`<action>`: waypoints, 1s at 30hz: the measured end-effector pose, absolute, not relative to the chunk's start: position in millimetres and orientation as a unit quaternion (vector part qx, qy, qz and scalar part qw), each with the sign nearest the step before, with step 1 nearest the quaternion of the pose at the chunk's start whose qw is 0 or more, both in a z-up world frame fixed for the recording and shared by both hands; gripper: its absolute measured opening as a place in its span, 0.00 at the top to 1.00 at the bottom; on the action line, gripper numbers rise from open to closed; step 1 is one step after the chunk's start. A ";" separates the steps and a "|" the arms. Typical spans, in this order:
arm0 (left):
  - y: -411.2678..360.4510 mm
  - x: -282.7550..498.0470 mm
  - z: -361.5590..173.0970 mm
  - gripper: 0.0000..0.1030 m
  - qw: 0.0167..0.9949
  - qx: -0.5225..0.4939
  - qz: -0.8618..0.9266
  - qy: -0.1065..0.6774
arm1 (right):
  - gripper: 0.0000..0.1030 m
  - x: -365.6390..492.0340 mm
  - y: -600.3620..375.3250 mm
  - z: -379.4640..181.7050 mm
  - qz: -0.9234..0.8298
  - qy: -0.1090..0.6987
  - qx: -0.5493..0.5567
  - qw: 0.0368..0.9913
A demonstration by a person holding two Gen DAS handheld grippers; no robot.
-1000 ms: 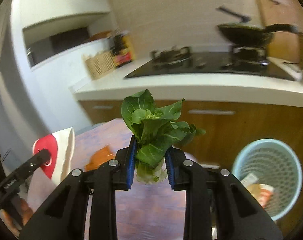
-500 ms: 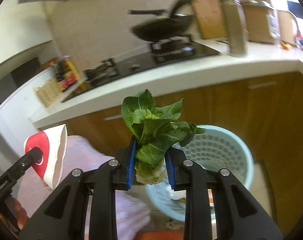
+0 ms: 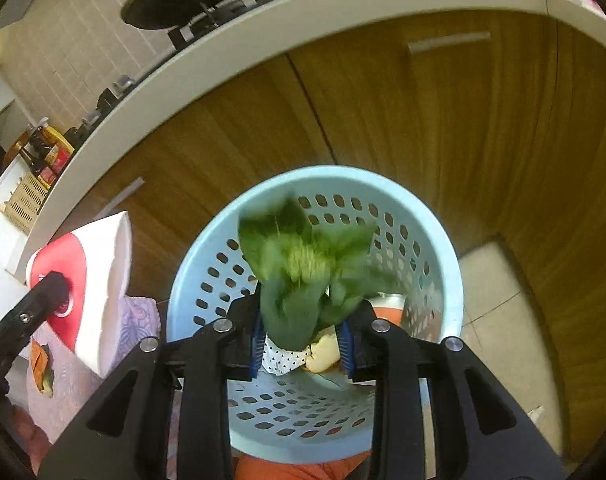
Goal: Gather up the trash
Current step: 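Carry cup and bok choy over the wastebasket and open both tools to drop them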
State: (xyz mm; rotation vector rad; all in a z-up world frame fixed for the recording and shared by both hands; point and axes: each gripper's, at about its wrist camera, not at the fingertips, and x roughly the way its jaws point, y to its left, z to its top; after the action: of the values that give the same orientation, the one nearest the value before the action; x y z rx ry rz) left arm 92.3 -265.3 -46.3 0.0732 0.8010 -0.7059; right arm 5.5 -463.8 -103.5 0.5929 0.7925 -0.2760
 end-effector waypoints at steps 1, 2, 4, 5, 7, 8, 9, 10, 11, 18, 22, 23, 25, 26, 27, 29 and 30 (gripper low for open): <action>-269.6 93.7 -48.3 0.66 0.859 0.037 -0.336 0.384 | 0.68 5.3 -465.6 -107.0 -0.129 0.385 0.283 0.869; -274.7 95.7 -51.9 0.66 0.857 0.040 -0.336 0.388 | 0.56 4.7 -467.3 -108.9 -0.127 0.386 0.282 0.869; -284.4 98.0 -56.6 0.66 0.855 0.041 -0.336 0.393 | 0.46 0.6 -469.3 -107.1 -0.130 0.376 0.280 0.873; -288.3 98.3 -58.3 0.65 0.854 0.043 -0.337 0.394 | 0.46 -1.3 -469.6 -104.6 -0.129 0.372 0.278 0.876; -297.1 100.7 -62.6 0.65 0.854 0.048 -0.334 0.395 | 0.46 -5.4 -472.1 -99.7 -0.128 0.364 0.279 0.879; -300.7 102.0 -64.8 0.65 0.853 0.050 -0.335 0.396 | 0.46 -8.0 -474.0 -97.8 -0.127 0.360 0.284 0.880; -304.8 103.0 -67.5 0.64 0.854 0.055 -0.333 0.397 | 0.46 -10.9 -475.9 -96.1 -0.125 0.356 0.289 0.880; -306.7 103.6 -68.7 0.61 0.855 0.060 -0.330 0.397 | 0.46 -9.8 -478.6 -94.8 -0.123 0.355 0.291 0.880; -308.7 103.4 -70.7 0.49 0.855 0.066 -0.326 0.399 | 0.46 -11.5 -480.1 -93.7 -0.123 0.352 0.294 0.880; -296.8 98.7 -73.3 0.39 0.859 0.073 -0.315 0.398 | 0.46 -13.1 -477.5 -83.4 -0.123 0.344 0.296 0.882; -273.4 91.9 -57.1 0.39 0.866 0.057 -0.311 0.388 | 0.46 -13.4 -462.4 -70.8 -0.108 0.337 0.281 0.892; -265.8 88.8 -51.2 0.39 0.870 0.053 -0.309 0.382 | 0.46 -13.5 -456.0 -65.9 -0.103 0.334 0.276 0.896; -246.1 82.5 -38.0 0.39 0.878 0.040 -0.303 0.369 | 0.46 -12.8 -444.0 -58.2 -0.091 0.331 0.267 0.901; -235.4 79.6 -31.8 0.39 0.882 0.033 -0.300 0.363 | 0.46 -12.6 -438.5 -55.4 -0.086 0.329 0.263 0.903; -227.6 77.3 -27.0 0.39 0.885 0.029 -0.297 0.358 | 0.46 -11.5 -429.7 -51.3 -0.077 0.328 0.257 0.906; -201.6 70.9 -13.8 0.38 0.896 0.019 -0.281 0.344 | 0.46 -9.5 -417.1 -46.1 -0.067 0.328 0.248 0.909; -192.7 68.7 -9.3 0.37 0.899 0.015 -0.275 0.340 | 0.46 -7.9 -407.0 -42.9 -0.060 0.329 0.240 0.911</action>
State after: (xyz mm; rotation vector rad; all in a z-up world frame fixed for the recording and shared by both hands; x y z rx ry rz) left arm 68.7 -192.7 -9.3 0.0317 0.7038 -0.5684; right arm -7.9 -407.0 -42.9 0.4944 0.6786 -0.1231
